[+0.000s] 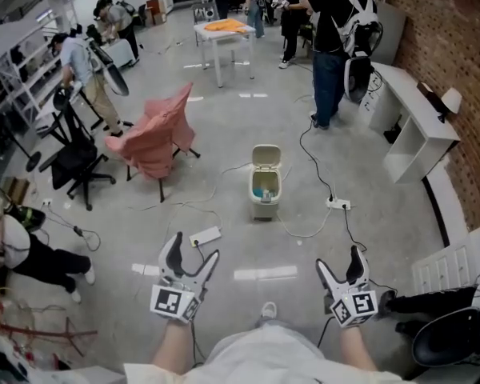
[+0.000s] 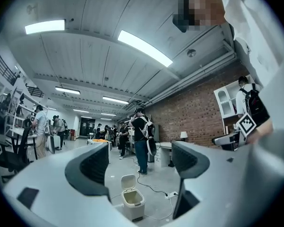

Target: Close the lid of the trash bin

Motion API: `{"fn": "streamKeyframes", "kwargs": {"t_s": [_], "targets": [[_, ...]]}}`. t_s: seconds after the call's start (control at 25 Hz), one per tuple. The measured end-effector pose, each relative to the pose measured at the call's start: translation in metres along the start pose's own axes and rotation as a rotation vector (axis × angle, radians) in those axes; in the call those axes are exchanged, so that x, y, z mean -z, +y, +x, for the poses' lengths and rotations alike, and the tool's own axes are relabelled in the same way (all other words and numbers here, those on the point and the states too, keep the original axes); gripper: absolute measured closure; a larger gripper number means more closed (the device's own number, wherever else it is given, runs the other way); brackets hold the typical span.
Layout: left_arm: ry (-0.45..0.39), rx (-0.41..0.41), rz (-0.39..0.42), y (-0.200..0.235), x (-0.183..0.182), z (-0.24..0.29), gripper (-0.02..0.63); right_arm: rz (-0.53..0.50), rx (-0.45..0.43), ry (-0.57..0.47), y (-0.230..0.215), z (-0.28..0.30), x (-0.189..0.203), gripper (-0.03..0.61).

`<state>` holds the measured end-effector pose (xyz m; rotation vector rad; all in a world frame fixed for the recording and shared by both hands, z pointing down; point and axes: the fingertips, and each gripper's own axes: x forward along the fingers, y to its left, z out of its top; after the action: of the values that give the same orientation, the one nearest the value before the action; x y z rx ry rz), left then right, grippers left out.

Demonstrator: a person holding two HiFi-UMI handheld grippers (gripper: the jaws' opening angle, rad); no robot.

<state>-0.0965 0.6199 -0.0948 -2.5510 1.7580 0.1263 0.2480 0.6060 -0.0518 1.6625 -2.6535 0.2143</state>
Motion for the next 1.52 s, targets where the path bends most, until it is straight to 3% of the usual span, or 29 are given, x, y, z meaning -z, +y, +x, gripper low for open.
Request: {"fn": "streamKeyframes", "kwargs": {"t_s": [0.4, 0.76, 1.12, 1.52], "targets": [[-0.003, -0.018, -0.004, -0.006, 0.008, 0.103, 0.213, -0.002, -0.048, 0.012, -0.075, 0.076, -0.009, 0.112], [0.009, -0.011, -0.003, 0.011, 0.017, 0.141, 0.213, 0.005, -0.074, 0.012, -0.085, 0.124, -0.007, 0.114], [0.004, 0.045, -0.035, 0.06, 0.044, 0.241, 0.213, -0.018, -0.065, 0.029, -0.105, 0.212, -0.006, 0.114], [0.045, 0.103, -0.049, 0.157, 0.071, 0.371, 0.213, -0.026, -0.051, 0.056, -0.114, 0.371, -0.02, 0.114]]}}
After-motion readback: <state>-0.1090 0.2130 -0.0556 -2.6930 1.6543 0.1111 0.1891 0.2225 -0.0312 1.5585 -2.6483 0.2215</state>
